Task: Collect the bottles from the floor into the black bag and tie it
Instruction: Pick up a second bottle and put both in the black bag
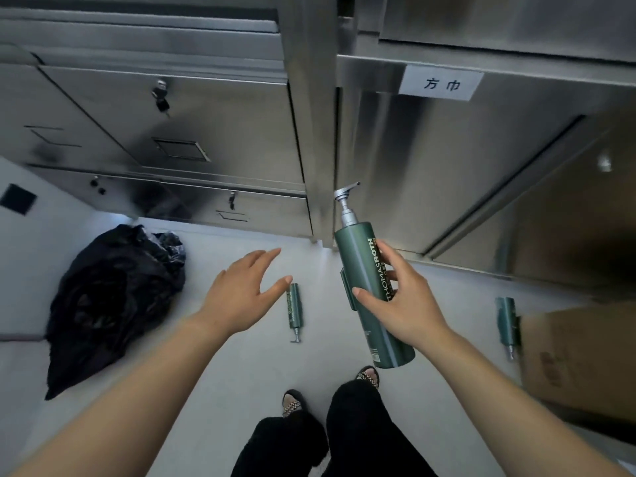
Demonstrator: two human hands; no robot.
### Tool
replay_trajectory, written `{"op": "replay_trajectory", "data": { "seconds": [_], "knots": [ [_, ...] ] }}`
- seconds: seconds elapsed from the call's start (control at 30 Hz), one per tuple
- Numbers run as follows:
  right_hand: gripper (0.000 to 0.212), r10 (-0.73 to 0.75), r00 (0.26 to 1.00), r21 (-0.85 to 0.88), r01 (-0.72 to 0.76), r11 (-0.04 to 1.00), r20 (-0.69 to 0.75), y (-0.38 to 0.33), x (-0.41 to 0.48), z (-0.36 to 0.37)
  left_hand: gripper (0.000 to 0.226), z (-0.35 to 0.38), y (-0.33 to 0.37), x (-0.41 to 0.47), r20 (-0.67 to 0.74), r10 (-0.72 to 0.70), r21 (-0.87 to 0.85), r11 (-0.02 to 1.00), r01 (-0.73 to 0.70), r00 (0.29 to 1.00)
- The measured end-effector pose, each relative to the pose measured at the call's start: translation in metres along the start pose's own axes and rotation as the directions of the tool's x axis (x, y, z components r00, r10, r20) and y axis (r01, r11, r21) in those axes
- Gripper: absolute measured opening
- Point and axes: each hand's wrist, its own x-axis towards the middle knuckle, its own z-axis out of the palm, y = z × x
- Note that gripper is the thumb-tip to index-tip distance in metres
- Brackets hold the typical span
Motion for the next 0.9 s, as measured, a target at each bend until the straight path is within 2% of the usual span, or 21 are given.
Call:
{"op": "replay_trajectory", "data": {
  "seconds": [0.27,0.43,0.57,0.7,0.9],
  "knots": [
    [0.082,0.020,0.995,-0.024,-0.018,1.000,0.099,0.018,0.051,0.058,0.061,0.022,-0.051,0.046,0.042,0.014,0.030,0.999,-0.015,0.999],
    [0.081,0.065,0.997,-0.006,-0.065,0.998,0.046,0.060,0.087,0.120,0.060,0.073,-0.105,0.095,0.122,0.038,0.005,0.999,-0.039,0.992],
    [0.078,0.155,0.988,0.023,-0.155,0.988,0.002,0.125,0.112,0.179,0.061,0.140,-0.152,0.134,0.189,0.075,0.034,0.996,-0.082,0.979],
    [0.079,0.206,0.979,0.037,-0.205,0.978,-0.014,0.213,0.141,0.241,0.060,0.225,-0.201,0.186,0.211,0.058,0.028,0.997,-0.066,0.976],
    [0.076,0.272,0.961,0.027,-0.271,0.962,-0.042,0.358,0.189,0.346,0.061,0.390,-0.276,0.272,0.229,-0.016,-0.205,0.977,0.064,0.973]
  ]
}}
